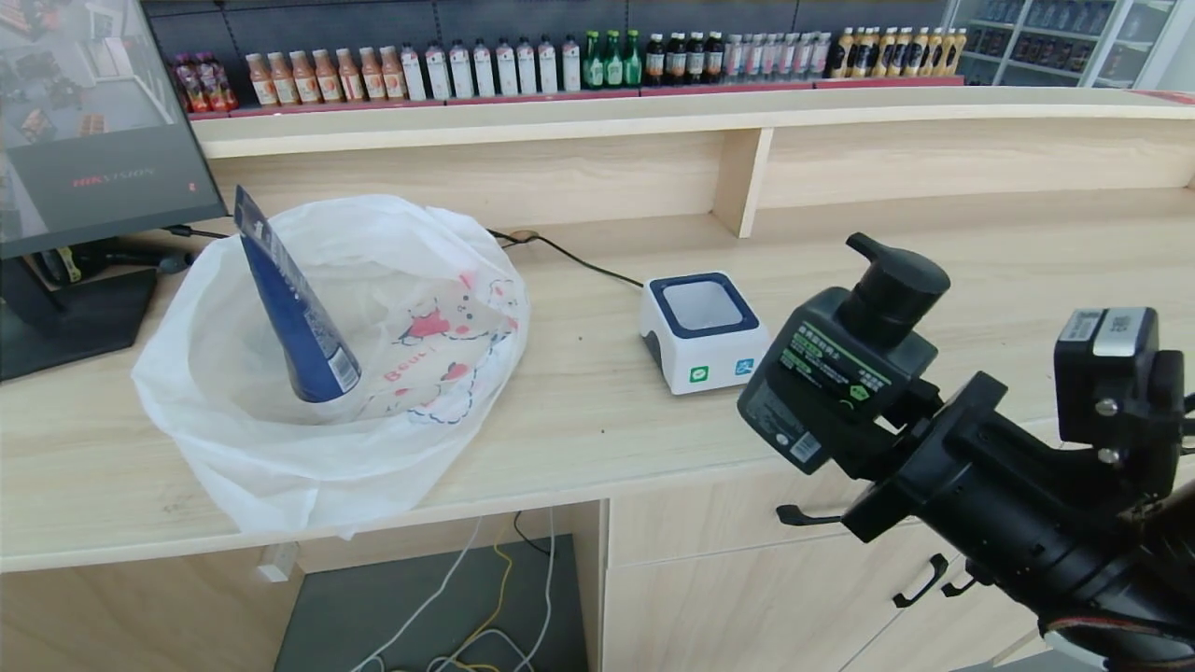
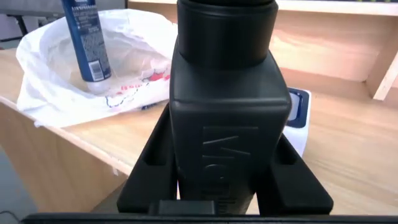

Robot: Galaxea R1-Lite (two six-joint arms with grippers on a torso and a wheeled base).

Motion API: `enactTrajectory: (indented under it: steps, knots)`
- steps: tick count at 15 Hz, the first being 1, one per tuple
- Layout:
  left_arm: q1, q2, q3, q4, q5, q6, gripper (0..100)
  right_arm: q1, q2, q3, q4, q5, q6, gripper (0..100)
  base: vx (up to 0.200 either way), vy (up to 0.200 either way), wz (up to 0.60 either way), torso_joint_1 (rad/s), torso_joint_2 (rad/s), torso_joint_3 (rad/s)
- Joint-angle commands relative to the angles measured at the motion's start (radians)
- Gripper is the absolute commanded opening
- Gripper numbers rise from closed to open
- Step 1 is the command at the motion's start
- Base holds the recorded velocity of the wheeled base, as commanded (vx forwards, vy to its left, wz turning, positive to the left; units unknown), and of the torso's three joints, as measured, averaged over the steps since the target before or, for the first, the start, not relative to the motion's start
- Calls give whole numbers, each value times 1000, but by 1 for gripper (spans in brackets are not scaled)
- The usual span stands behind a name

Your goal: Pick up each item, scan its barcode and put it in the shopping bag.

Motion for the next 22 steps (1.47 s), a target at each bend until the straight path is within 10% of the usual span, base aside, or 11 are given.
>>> enactTrajectory:
  steps: [1, 22]
  knots:
    - [0, 0, 0, 0, 1, 0, 100, 2, -19, 3, -3, 1, 2, 0, 0, 200, 0, 2, 2, -2]
    - [0, 0, 0, 0, 1, 0, 100, -99, 7, -43, -3, 1, 5, 0, 0, 162, 0, 3, 2, 1]
